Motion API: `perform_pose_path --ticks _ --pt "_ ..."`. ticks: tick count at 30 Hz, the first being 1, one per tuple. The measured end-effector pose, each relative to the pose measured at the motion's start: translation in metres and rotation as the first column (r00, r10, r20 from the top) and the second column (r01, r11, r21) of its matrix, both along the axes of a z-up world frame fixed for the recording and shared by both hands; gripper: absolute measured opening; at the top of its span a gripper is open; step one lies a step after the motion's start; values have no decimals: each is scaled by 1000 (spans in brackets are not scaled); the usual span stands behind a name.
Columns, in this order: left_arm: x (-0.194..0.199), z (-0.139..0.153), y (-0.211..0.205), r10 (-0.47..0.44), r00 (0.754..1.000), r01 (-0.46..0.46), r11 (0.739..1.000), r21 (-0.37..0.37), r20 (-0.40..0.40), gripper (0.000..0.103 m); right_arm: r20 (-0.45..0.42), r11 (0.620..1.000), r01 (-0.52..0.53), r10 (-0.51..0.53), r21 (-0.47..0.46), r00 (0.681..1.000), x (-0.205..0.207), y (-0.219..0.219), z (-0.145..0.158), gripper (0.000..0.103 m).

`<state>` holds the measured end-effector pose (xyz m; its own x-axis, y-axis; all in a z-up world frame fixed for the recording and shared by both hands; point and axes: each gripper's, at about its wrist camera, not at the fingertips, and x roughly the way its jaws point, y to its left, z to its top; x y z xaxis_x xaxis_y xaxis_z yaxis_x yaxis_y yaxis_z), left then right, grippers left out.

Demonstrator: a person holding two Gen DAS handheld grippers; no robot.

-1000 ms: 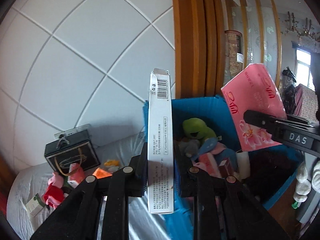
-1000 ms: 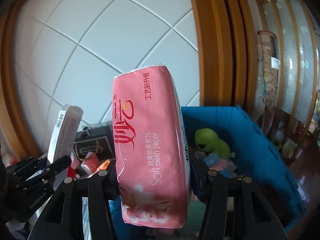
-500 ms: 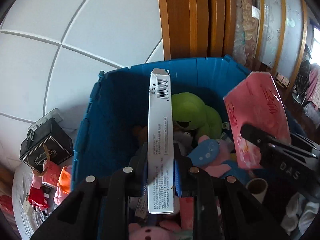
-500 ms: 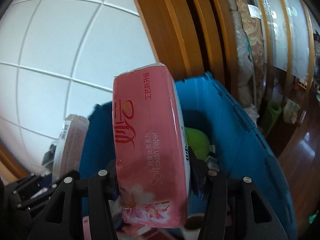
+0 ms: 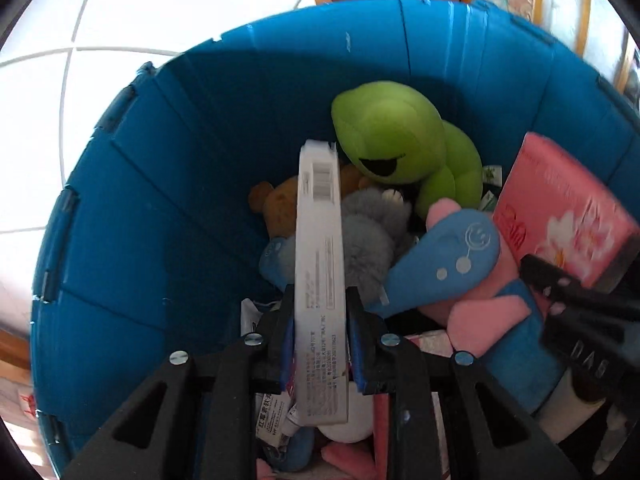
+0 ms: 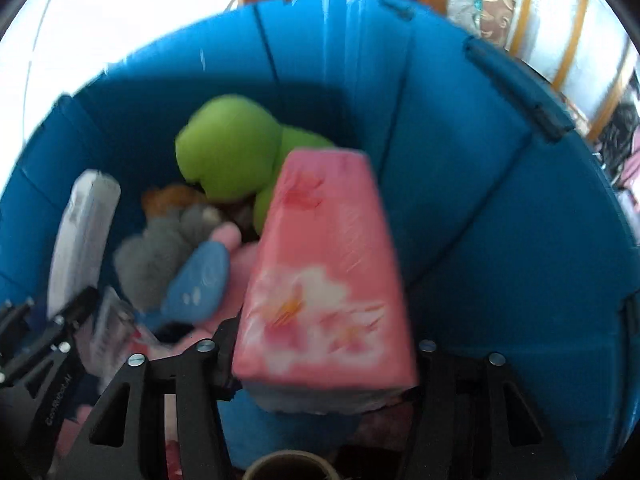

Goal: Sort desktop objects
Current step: 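Carry the white box and pink tissue pack into the blue crate and release, then withdraw both grippers from the crate back over the bed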

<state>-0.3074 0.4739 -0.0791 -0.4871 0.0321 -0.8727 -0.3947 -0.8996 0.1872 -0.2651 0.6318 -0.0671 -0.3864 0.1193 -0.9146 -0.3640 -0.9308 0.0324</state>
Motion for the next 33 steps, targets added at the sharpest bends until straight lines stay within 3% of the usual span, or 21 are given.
perform_pose_path --ticks 1,3,5,8,10,13,24,27,33 --pt "2 -2 2 -5 1000 5 1000 -11 -3 33 13 1000 -18 17 9 1000 -1 -3 -4 67" --pt "5 -3 4 -14 1000 13 1000 -24 -15 60 29 999 -42 41 12 999 2 -12 -6 71" --pt "7 -1 6 -6 999 4 999 -46 -44 66 29 999 -50 51 -9 998 3 -12 -6 78" --pt "3 0 2 13 999 -14 999 -31 -32 66 28 999 -34 34 11 999 5 -11 -3 86" --pt "-5 0 0 33 999 -34 999 -28 -22 66 31 999 -24 24 21 999 6 -9 -3 98" --pt "-10 -1 -3 59 998 -59 998 -7 -11 66 34 999 -35 35 13 999 7 -7 -3 103" --pt "8 18 -28 114 993 -110 989 103 -40 66 -20 996 -78 79 51 997 11 -27 11 103" --pt "18 29 -32 105 992 -98 990 97 -71 66 -85 992 -87 95 93 992 20 -36 25 103" --pt "35 63 -42 75 993 -61 988 142 -91 67 -118 983 -92 112 162 987 35 -50 67 103"
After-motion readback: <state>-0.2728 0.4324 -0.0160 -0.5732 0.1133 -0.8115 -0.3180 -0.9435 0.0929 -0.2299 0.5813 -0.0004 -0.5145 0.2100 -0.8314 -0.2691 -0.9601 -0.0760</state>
